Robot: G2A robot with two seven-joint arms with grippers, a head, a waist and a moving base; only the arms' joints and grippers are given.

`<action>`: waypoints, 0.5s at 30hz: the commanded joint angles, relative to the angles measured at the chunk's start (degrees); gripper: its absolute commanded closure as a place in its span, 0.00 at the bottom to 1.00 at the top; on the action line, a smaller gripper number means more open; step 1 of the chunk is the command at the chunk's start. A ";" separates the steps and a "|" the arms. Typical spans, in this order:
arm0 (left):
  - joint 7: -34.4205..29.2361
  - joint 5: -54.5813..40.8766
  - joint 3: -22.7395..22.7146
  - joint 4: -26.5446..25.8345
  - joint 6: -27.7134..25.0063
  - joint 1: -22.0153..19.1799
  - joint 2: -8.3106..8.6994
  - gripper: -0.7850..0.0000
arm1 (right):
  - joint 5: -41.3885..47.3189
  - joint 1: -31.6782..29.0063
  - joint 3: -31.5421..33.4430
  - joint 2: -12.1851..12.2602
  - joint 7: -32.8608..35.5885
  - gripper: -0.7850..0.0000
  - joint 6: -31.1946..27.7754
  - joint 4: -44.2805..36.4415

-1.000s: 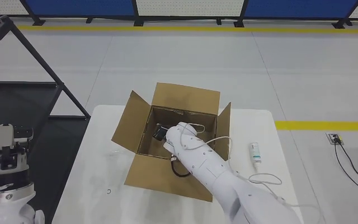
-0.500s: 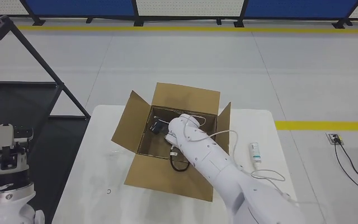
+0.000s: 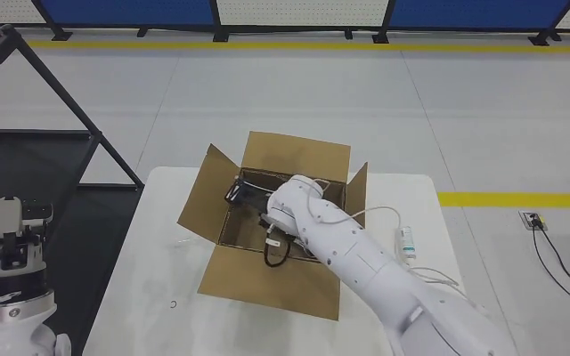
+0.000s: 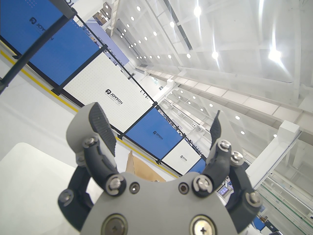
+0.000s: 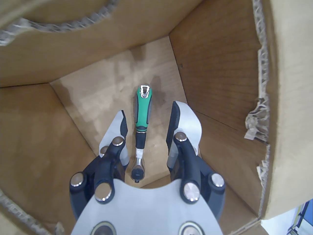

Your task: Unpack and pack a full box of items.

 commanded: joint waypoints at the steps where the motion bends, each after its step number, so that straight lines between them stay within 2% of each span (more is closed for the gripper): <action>1: 0.00 0.00 0.00 0.00 0.00 0.00 0.00 0.00 | -2.24 -3.07 2.87 3.01 3.69 0.44 1.34 -10.25; 4: 0.00 0.00 0.00 0.00 0.00 0.00 0.00 0.00 | -7.63 -12.27 10.78 8.86 11.70 0.35 1.42 -31.45; 6: 0.00 0.00 0.00 0.00 0.00 0.00 0.00 0.00 | -10.87 -19.70 16.68 12.00 15.84 0.33 -0.25 -44.64; 7: 0.00 0.00 0.00 0.00 0.00 0.00 0.00 0.00 | -12.01 -23.44 19.33 13.21 16.94 0.28 -1.38 -50.80; 10: 0.00 0.00 0.00 0.00 0.00 0.00 0.00 0.00 | -13.30 -32.53 26.36 15.61 16.31 0.22 -4.14 -64.01; 14: 0.00 0.00 0.00 0.00 0.00 0.00 0.00 0.00 | -13.40 -39.80 33.41 16.92 10.29 0.19 -2.66 -74.12; 15: 0.00 0.00 0.00 0.00 0.00 0.00 0.00 0.00 | -13.66 -41.08 35.14 17.13 9.03 0.15 -1.52 -75.97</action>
